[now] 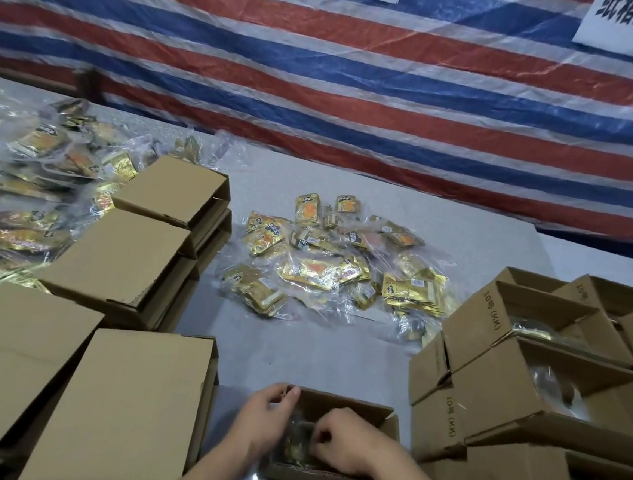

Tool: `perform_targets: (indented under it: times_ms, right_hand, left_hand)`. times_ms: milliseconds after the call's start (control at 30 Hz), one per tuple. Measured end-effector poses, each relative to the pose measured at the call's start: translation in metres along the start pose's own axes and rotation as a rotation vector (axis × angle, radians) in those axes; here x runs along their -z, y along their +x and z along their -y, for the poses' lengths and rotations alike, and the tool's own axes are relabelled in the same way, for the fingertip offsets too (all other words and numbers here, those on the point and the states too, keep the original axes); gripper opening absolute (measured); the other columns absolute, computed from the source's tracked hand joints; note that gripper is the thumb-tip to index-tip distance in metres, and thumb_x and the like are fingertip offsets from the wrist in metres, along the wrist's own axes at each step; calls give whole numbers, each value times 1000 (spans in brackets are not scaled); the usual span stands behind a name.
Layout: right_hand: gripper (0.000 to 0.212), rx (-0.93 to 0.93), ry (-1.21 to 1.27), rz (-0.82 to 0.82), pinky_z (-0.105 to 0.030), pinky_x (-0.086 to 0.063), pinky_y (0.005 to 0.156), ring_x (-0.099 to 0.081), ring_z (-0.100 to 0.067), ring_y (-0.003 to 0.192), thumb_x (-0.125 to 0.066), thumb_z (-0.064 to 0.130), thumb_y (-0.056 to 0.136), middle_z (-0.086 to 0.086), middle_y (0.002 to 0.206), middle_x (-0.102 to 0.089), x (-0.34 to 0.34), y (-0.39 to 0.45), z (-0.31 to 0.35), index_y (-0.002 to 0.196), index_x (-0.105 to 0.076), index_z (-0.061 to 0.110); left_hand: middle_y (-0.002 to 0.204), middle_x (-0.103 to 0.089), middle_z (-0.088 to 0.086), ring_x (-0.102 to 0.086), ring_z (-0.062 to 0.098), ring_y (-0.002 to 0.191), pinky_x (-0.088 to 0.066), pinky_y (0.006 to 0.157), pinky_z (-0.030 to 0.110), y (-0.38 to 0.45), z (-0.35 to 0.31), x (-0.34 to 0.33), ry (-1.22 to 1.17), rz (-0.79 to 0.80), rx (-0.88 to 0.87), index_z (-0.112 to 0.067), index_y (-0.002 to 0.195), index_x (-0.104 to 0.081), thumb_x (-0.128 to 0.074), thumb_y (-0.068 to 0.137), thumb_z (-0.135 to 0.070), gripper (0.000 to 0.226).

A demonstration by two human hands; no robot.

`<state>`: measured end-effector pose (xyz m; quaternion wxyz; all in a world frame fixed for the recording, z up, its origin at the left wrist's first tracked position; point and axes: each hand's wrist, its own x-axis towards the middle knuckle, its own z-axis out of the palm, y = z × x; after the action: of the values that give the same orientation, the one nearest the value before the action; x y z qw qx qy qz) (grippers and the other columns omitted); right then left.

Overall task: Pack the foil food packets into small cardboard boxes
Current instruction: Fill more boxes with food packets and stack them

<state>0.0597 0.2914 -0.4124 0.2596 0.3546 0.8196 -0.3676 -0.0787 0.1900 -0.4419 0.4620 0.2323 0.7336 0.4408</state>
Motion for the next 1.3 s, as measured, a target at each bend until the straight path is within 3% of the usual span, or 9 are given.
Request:
perform_targets:
  times_ms: [100, 233, 333, 400, 467, 667, 833, 1033, 1300]
  right_hand:
    - [45, -60, -65, 169, -32, -41, 103, -55, -23, 122, -43, 42, 96, -8, 137, -60, -14, 3, 0, 131, -61, 21]
    - [58, -77, -85, 99, -35, -26, 117, -34, -21, 144, -35, 50, 94, 4, 159, -35, -27, 7, 4, 150, -33, 39]
    - [53, -122, 14, 176, -31, -35, 105, -46, -21, 133, -35, 55, 95, -1, 144, -53, -18, -1, 1, 139, -52, 30]
    - [36, -127, 92, 79, -24, -44, 77, -62, -22, 104, -41, 42, 95, -4, 97, -68, -11, -6, -5, 93, -68, 19]
    - [40, -143, 116, -56, -22, -38, 53, -60, -19, 73, -45, 34, 94, 4, 63, -57, -3, -11, -10, 60, -54, 15]
    - [39, -60, 91, -401, -24, -37, 54, -50, -6, 58, -44, 47, 94, 4, 68, -59, 15, -37, -3, 68, -57, 20]
    - [27, -33, -108, -632, -28, -45, 85, -55, -8, 98, -34, 45, 102, 10, 104, -58, 31, -39, -12, 106, -57, 31]
    - [38, -157, -4, -429, -33, -46, 77, -60, -17, 89, -27, 45, 102, 4, 90, -60, 27, -29, -25, 85, -55, 25]
    - [32, -158, 211, -517, -37, -45, 76, -56, -14, 81, -34, 35, 101, 3, 83, -56, 48, -29, -33, 76, -47, 22]
  left_hand:
    - [96, -74, -6, -66, 8, 96, -50, 91, 25, -1, 2, -1, 41, -18, 0, -18, 104, -72, -57, 97, -37, 25]
    - [105, -72, -6, -64, 7, 104, -48, 99, 29, -6, 3, -1, 74, -4, 0, -17, 112, -70, -56, 96, -40, 31]
    - [102, -73, -7, -64, 6, 102, -47, 96, 26, -7, 2, -1, 78, -2, -10, -18, 108, -71, -56, 97, -38, 27]
    - [94, -73, -9, -65, 5, 96, -48, 85, 20, -8, 0, -2, 74, 0, -24, -21, 99, -72, -56, 97, -36, 22]
    - [89, -74, -8, -66, 6, 93, -47, 79, 18, -8, -2, -4, 61, 9, -21, -21, 94, -72, -55, 98, -34, 21]
    - [88, -73, -8, -65, 5, 91, -48, 79, 19, -11, -5, 1, 134, 47, -7, -26, 93, -70, -55, 97, -38, 19]
    - [91, -69, -9, -60, -3, 88, -48, 83, 22, -7, -15, 4, 302, 67, -31, -31, 91, -65, -53, 97, -43, 18]
    - [134, -53, -4, -52, 15, 123, -38, 102, 28, 24, -40, 10, 644, -4, -169, -22, 133, -49, -42, 95, -58, 53]
    - [136, -49, 7, -48, 26, 125, -42, 97, 39, 166, -105, 63, 1661, 10, -247, -14, 135, -38, -53, 93, -17, 45]
